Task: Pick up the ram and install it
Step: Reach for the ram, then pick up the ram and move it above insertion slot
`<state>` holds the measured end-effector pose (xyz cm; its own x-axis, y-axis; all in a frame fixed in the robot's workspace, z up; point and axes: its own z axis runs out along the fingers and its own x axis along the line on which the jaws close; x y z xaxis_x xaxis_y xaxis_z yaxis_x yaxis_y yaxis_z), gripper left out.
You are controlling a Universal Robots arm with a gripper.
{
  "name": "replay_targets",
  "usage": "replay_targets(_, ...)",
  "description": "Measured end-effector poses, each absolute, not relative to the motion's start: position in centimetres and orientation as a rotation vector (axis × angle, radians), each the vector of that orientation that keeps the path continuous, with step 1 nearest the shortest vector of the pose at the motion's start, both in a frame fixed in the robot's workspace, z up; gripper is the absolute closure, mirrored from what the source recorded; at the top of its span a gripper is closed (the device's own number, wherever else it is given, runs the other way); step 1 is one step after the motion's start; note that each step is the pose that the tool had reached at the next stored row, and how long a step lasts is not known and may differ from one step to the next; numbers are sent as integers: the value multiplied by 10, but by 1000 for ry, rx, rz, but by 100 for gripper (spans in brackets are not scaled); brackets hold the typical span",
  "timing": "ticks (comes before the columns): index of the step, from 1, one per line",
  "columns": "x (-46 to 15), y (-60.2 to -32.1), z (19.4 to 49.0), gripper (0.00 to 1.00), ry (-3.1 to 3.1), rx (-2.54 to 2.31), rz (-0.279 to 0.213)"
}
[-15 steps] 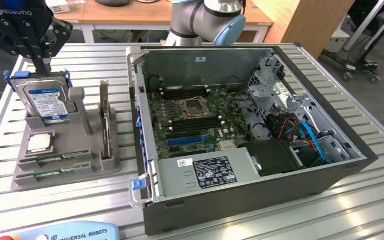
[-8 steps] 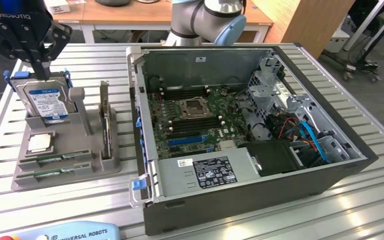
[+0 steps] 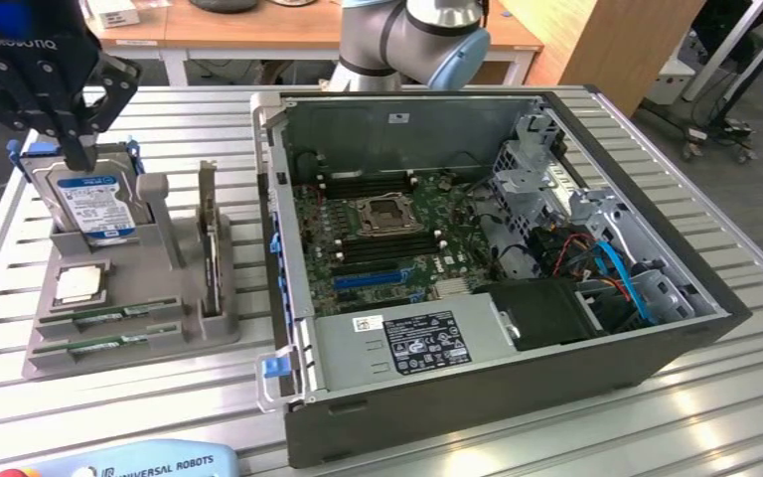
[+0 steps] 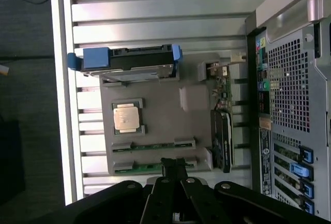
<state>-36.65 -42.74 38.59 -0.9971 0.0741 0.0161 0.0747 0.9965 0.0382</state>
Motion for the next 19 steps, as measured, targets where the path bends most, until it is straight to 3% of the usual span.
replay_targets(19, -367, -445, 386, 90, -3124, -116, -61)
